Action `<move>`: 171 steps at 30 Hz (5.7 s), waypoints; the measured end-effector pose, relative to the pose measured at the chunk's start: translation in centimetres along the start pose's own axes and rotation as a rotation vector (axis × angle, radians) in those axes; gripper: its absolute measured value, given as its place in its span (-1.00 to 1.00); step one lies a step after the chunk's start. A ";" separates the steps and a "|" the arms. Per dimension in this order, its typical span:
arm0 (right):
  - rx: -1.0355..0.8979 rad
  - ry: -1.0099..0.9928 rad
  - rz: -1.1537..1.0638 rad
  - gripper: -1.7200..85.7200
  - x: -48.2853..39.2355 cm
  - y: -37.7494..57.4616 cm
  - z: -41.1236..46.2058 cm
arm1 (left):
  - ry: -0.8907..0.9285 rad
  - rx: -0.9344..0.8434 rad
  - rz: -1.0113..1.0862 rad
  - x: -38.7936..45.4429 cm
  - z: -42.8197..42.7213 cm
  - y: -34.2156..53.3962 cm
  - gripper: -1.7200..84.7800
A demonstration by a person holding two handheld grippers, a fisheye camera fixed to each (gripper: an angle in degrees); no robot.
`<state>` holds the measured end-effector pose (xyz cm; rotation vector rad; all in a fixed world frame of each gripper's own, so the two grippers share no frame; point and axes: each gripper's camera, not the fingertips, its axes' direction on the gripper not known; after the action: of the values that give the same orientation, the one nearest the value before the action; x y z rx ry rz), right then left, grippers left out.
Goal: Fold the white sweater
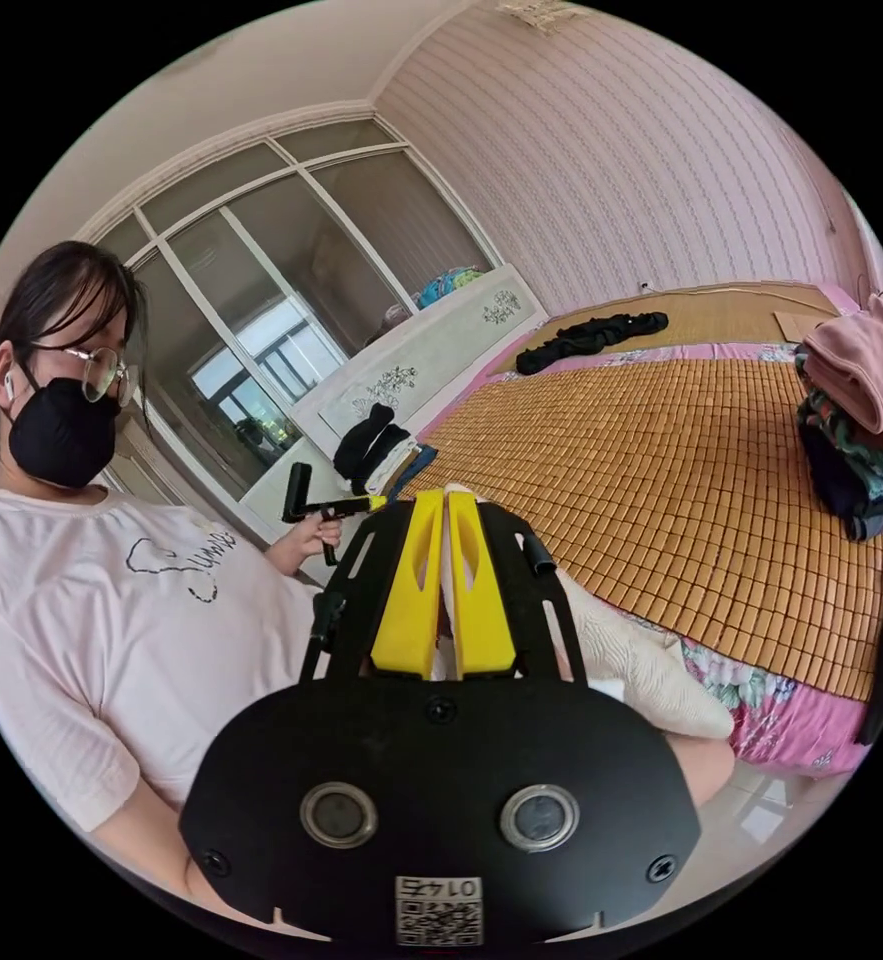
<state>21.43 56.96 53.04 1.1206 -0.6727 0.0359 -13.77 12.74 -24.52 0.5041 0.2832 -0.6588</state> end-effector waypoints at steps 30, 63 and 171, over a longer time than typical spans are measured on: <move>0.364 -0.045 -0.164 -0.96 -9.8 -0.3 -19.3 | 0.267 0.529 0.364 6.3 -15.1 -1.3 -0.96; -0.357 0.169 0.681 -0.96 12.2 -10.5 5.6 | -0.373 -0.362 0.074 -7.1 6.4 -4.0 -0.95; -0.561 0.465 -0.099 -0.73 -2.8 -45.2 25.6 | -0.417 -0.166 0.332 -11.3 35.2 -24.5 -0.82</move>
<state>22.82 15.70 21.34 0.5684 -0.1850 0.0198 -34.85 -16.67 1.03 0.2366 -0.1380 -0.3985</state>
